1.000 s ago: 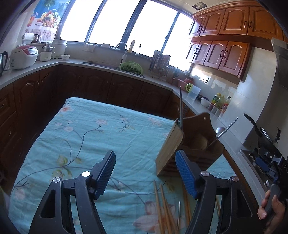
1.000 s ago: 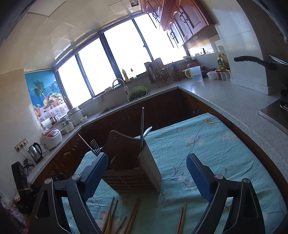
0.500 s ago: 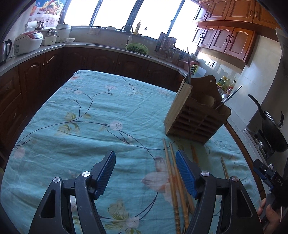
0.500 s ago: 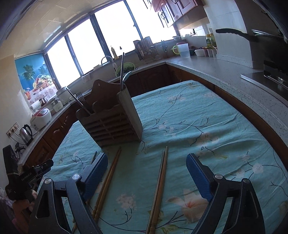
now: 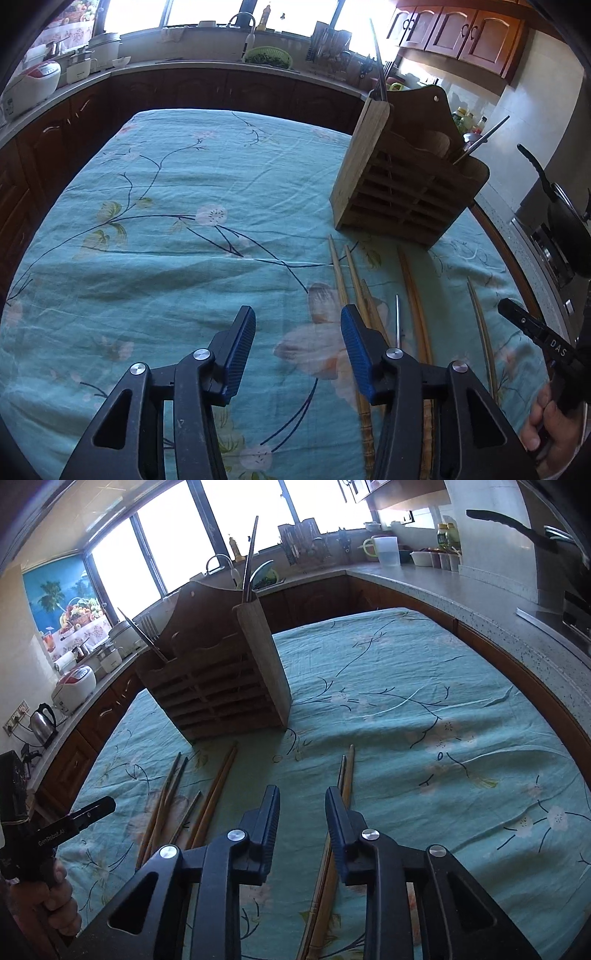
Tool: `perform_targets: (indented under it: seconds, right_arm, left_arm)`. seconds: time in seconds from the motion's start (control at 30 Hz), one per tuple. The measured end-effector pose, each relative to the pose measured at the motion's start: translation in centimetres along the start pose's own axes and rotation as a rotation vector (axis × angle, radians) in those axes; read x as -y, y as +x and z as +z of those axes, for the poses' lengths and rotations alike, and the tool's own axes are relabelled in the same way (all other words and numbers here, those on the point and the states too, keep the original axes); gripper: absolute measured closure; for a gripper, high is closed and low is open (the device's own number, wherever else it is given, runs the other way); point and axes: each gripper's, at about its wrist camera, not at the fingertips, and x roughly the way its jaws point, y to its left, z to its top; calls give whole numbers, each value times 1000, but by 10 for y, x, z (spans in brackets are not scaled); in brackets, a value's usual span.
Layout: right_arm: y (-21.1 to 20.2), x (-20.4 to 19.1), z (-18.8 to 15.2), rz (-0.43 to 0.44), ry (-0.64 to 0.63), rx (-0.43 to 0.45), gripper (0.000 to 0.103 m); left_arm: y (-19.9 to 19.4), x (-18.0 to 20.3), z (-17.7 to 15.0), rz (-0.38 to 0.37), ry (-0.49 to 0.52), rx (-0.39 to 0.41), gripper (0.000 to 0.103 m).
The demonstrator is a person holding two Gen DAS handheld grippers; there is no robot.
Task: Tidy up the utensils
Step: 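Move both open tools back to the chopsticks beside the holder, then grasp a wooden chopstick with the left tool while the right tool grasps a metal chopstick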
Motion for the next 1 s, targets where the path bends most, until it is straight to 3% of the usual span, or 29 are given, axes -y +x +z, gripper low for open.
perform_targets:
  seconds: [0.2, 0.6, 0.83, 1.0]
  right_arm:
    - [19, 1, 6, -17, -11, -45, 81]
    - [45, 12, 8, -56, -7, -116, 81]
    - [52, 11, 15, -58, -28, -121, 82]
    - [61, 5, 20, -70, -62, -127, 82]
  left_arm:
    - [23, 14, 17, -1, 44, -23, 56]
    - [79, 31, 41, 22, 111, -91, 68]
    - [103, 33, 52, 23, 121, -109, 72]
    - [114, 45, 55, 53, 188, -115, 76]
